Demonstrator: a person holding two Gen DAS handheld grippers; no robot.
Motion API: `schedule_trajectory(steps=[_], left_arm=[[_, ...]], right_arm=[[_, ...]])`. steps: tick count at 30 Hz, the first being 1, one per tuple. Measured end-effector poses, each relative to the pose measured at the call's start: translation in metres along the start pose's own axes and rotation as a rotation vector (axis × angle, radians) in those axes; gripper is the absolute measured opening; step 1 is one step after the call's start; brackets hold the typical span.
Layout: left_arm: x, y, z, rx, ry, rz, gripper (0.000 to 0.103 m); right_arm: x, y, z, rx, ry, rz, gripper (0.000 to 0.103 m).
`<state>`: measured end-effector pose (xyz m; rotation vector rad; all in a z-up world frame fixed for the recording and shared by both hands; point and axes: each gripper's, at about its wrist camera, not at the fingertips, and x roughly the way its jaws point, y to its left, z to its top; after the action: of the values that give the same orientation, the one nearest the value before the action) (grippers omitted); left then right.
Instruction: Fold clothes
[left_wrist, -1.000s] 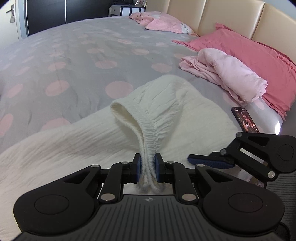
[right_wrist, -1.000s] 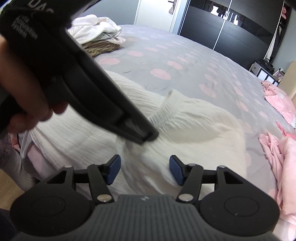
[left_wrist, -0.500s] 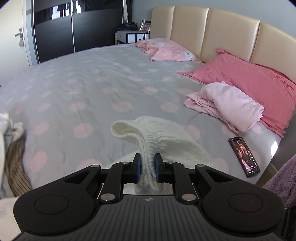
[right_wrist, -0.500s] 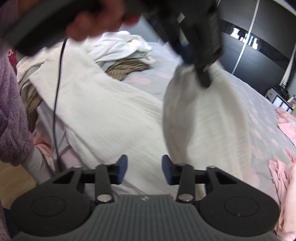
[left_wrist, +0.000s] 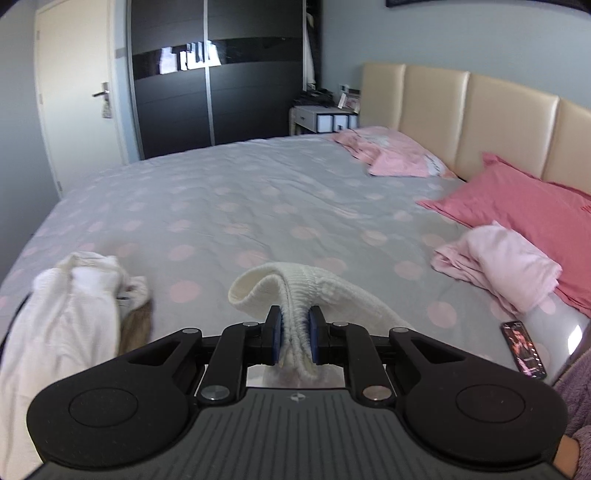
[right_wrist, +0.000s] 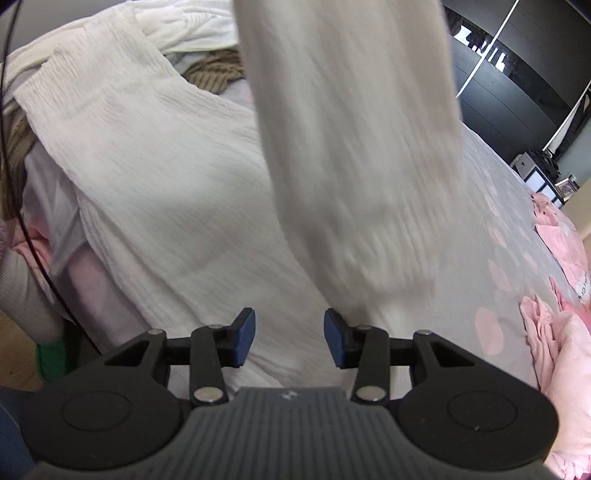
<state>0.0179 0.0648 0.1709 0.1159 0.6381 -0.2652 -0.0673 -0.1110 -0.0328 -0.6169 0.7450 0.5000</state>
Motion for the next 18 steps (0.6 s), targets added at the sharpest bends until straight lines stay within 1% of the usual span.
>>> schedule_trajectory(steps=[4,8,13,16,18], left_arm=[[-0.023,0.04,-0.001,-0.039,0.007,0.045,0.013],[-0.044,0.075,-0.013,-0.067,0.042,0.107,0.013],[-0.054,0.123,-0.039,-0.12,0.104,0.206,0.013],[-0.055,0.153,-0.055,-0.17,0.143,0.266,0.013],[-0.053,0.176,-0.068,-0.2,0.164,0.328,0.013]], right_arm=[[0.0,-0.004,-0.002,0.015,0.006,-0.015,0.046],[-0.007,-0.003,-0.002,-0.006,-0.015,-0.011,0.046],[-0.018,0.016,0.006,-0.091,-0.077,0.035,0.046],[-0.012,0.031,0.014,-0.117,-0.079,0.069,0.046],[-0.009,0.037,0.017,-0.124,-0.077,0.098,0.046]])
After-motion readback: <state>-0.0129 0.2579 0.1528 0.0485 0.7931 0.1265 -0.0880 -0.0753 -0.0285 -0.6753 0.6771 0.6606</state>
